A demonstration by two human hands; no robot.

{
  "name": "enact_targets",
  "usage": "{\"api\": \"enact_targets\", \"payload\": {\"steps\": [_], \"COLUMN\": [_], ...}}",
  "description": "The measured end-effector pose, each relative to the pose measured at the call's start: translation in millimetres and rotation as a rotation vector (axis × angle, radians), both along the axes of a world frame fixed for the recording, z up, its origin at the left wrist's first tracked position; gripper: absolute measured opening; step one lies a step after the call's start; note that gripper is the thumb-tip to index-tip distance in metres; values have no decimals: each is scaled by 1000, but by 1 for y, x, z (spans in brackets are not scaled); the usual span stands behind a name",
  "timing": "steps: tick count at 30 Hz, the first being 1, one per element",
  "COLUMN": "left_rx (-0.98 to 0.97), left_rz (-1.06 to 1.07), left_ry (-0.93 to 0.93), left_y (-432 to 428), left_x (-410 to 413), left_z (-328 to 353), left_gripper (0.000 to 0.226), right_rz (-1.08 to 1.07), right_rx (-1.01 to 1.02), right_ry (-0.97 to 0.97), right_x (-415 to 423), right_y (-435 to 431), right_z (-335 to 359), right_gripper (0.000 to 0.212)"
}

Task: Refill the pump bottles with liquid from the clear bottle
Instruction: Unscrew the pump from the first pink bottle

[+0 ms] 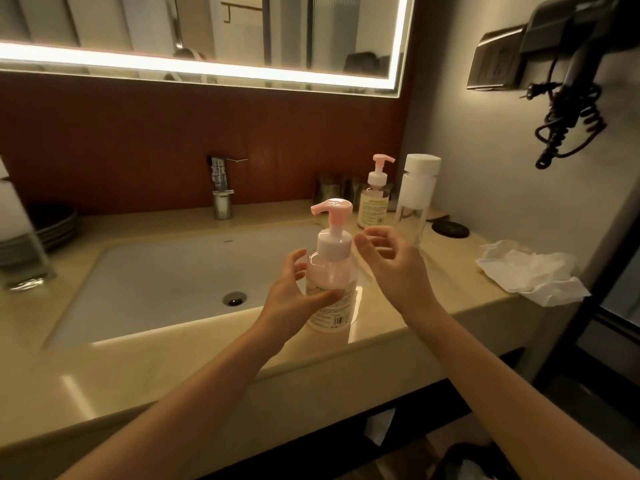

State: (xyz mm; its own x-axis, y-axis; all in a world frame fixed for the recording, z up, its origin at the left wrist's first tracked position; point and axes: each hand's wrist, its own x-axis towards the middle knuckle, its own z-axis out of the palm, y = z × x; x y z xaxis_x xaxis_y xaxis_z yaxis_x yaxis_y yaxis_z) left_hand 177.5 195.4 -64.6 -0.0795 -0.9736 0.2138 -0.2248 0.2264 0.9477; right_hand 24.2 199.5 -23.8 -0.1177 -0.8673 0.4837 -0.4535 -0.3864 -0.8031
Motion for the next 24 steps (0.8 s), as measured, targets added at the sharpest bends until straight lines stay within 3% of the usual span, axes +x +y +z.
{"api": "enact_targets", "payload": {"steps": [7,11,16,20,24], "left_rx": [-3,-36,-48,-50,-59], "left_rz": [-4,20,12,17,10], "left_ry": [91,54,44,50,38], "left_y": [-2,-7,-9,-8,-10], "left_x": [-12,-13,-10,-10,-8], "left_z": [-13,-17,-19,-20,-19], "left_gripper": [70,67,70,68,67], "right_rz": [-98,-131,-41,11,-66], "right_rx": [-79,-132,-94,-28,-33], "right_ry": [191,293,216,156,215], "right_x": [24,27,22,23,29], "right_y": [-7,-15,-16,-14,-20], "right_z": [11,8,9,9,11], "right_gripper": [61,52,46,53,64]}}
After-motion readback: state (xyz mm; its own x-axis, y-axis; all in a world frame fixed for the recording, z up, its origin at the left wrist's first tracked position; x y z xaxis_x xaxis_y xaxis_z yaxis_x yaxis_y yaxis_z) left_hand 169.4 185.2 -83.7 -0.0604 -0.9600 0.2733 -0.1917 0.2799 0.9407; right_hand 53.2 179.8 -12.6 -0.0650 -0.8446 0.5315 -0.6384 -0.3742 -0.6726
